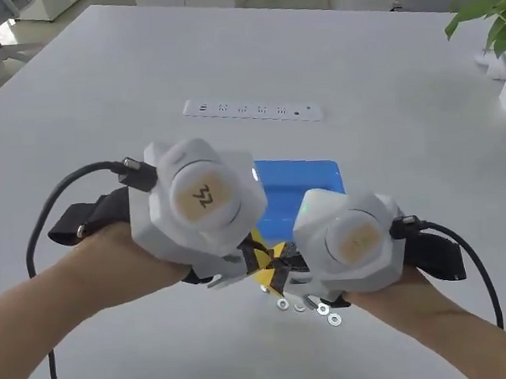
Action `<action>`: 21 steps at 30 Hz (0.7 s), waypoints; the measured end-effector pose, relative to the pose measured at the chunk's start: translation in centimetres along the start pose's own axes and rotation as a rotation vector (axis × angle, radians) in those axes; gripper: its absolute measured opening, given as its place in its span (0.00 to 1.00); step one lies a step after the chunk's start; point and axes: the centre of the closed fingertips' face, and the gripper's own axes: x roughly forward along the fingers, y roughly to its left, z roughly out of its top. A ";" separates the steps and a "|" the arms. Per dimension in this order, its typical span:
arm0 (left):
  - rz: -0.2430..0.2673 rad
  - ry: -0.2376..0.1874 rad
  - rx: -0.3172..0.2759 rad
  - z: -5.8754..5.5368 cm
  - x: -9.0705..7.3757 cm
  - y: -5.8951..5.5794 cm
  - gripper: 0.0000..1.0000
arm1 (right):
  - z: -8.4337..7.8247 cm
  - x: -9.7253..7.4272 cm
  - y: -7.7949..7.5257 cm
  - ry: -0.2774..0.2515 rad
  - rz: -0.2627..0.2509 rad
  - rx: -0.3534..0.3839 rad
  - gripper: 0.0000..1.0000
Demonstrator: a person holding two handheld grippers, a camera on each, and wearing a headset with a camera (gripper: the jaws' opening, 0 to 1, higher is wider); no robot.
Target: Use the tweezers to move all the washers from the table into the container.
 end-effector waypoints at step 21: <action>0.339 -0.177 -0.429 -3.2 -7.2 -1.6 0.43 | -0.4 -0.2 -1.5 -0.067 -0.007 0.133 0.02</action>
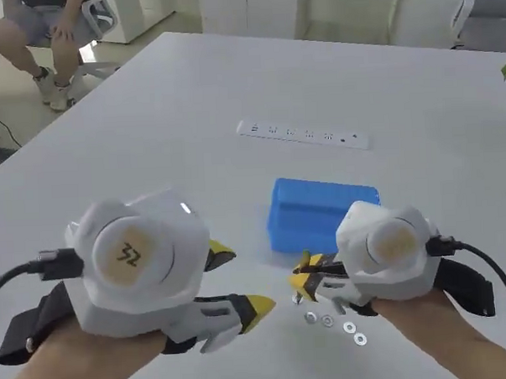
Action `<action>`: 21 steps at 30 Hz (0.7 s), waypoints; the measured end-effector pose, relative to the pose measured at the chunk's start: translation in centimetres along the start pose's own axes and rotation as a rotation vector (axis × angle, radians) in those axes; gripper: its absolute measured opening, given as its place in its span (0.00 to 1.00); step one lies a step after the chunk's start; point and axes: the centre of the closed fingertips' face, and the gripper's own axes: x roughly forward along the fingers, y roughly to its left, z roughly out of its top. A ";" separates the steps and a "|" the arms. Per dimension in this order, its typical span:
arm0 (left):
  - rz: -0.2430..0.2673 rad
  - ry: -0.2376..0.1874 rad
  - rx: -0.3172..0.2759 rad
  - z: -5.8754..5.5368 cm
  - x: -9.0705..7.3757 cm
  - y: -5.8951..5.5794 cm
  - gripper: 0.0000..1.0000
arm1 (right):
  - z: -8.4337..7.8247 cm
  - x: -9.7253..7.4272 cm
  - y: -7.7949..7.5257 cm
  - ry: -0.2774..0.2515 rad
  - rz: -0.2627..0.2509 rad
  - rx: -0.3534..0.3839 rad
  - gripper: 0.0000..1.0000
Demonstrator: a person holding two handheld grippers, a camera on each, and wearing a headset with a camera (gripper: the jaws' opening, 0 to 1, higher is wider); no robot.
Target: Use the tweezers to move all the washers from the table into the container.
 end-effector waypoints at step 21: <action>0.152 -0.077 -0.121 -1.1 -1.3 1.4 0.92 | 2.2 -2.1 -1.2 -0.058 -0.035 0.110 0.02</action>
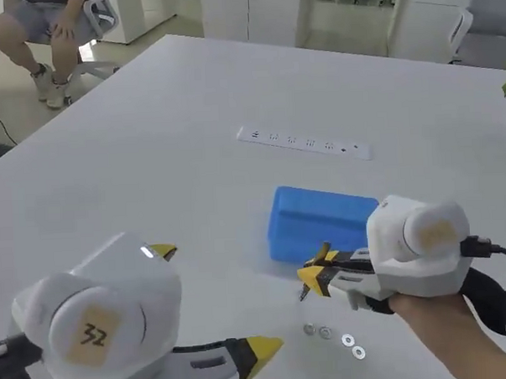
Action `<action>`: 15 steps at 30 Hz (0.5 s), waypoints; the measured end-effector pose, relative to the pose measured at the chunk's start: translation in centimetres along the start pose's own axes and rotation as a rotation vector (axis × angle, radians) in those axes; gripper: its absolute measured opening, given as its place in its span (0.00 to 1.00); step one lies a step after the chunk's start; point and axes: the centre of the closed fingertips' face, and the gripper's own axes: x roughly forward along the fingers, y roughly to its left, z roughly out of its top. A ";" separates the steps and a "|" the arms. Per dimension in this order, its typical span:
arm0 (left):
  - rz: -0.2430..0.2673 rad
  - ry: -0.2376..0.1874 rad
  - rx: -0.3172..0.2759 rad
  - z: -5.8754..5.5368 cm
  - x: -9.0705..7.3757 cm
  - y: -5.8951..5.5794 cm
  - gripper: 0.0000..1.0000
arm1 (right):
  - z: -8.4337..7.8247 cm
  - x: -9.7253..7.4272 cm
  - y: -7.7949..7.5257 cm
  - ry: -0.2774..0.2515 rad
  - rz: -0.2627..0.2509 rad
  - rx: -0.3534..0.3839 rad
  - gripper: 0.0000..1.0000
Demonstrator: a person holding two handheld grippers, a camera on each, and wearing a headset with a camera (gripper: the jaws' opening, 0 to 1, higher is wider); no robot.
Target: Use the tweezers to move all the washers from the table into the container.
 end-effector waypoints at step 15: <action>0.034 -0.009 -0.068 -1.2 -0.9 0.8 0.99 | 6.5 -1.6 -1.3 -0.109 -0.063 -0.040 0.02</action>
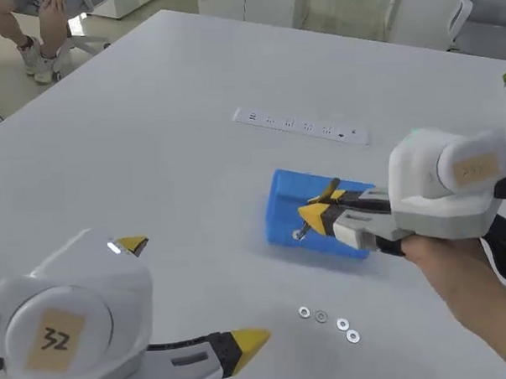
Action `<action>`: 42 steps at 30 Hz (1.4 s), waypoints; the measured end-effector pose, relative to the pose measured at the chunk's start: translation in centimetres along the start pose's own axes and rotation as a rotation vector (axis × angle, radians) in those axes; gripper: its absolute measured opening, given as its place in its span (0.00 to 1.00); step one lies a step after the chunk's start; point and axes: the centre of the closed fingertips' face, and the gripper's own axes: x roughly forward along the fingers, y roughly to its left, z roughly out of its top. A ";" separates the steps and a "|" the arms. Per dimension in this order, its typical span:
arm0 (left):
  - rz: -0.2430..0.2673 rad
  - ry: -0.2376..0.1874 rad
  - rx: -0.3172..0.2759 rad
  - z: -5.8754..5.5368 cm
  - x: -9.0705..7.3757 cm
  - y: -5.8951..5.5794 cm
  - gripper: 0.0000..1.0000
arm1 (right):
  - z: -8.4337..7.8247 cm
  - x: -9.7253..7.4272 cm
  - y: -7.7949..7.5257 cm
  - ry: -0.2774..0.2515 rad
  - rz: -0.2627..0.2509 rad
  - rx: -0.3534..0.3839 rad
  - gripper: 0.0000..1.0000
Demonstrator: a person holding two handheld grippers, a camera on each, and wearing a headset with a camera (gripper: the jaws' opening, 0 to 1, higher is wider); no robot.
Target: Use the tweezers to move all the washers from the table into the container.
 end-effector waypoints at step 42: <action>-0.017 0.091 0.000 -1.6 -0.3 -1.9 0.99 | -4.6 9.0 -6.3 0.075 -0.076 0.159 0.03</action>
